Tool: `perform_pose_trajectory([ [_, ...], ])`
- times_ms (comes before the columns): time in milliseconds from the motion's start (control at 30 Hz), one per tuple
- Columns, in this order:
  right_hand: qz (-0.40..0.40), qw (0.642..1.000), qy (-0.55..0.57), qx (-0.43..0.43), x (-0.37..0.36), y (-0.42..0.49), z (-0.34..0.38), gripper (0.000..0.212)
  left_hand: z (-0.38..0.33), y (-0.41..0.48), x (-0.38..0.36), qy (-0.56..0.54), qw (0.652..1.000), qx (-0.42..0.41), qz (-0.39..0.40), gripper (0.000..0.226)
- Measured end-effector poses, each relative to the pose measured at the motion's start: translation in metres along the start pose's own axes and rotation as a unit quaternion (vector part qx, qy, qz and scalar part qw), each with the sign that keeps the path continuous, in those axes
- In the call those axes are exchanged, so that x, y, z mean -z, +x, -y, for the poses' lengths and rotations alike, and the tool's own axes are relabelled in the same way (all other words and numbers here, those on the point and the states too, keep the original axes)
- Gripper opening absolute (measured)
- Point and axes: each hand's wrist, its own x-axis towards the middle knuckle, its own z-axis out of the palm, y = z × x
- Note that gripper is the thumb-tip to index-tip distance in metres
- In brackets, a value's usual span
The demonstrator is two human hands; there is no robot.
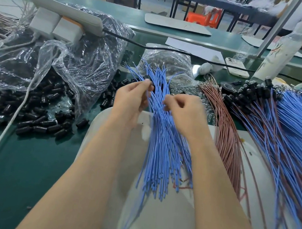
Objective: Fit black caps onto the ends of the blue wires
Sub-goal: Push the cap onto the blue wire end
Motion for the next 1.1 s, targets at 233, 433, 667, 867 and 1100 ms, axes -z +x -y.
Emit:
perform_pose_trajectory([
  [233, -0.09, 0.929, -0.243, -0.265, 0.048, 0.014, -0.049, 0.046, -0.003, 0.001, 0.002, -0.079, 0.996, 0.048, -0.015, 0.018],
  [433, -0.155, 0.942, -0.182, -0.237, 0.045, 0.017, -0.058, 0.028, 0.0, -0.002, -0.001, -0.045, 0.997, 0.055, -0.007, 0.014],
  [667, -0.189, 0.964, -0.117, -0.145, 0.042, 0.016, -0.052, 0.013, 0.001, -0.003, -0.002, -0.017, 0.998, 0.05, 0.018, 0.014],
  [867, -0.104, 0.993, 0.053, -0.013, 0.038, 0.014, -0.031, 0.006, 0.004, -0.004, -0.004, 0.009, 0.994, 0.037, 0.098, 0.011],
  [1100, 0.011, 0.979, 0.205, -0.011, 0.017, 0.006, -0.01, 0.011, 0.005, -0.01, -0.01, 0.001, 0.971, 0.008, 0.237, 0.014],
])
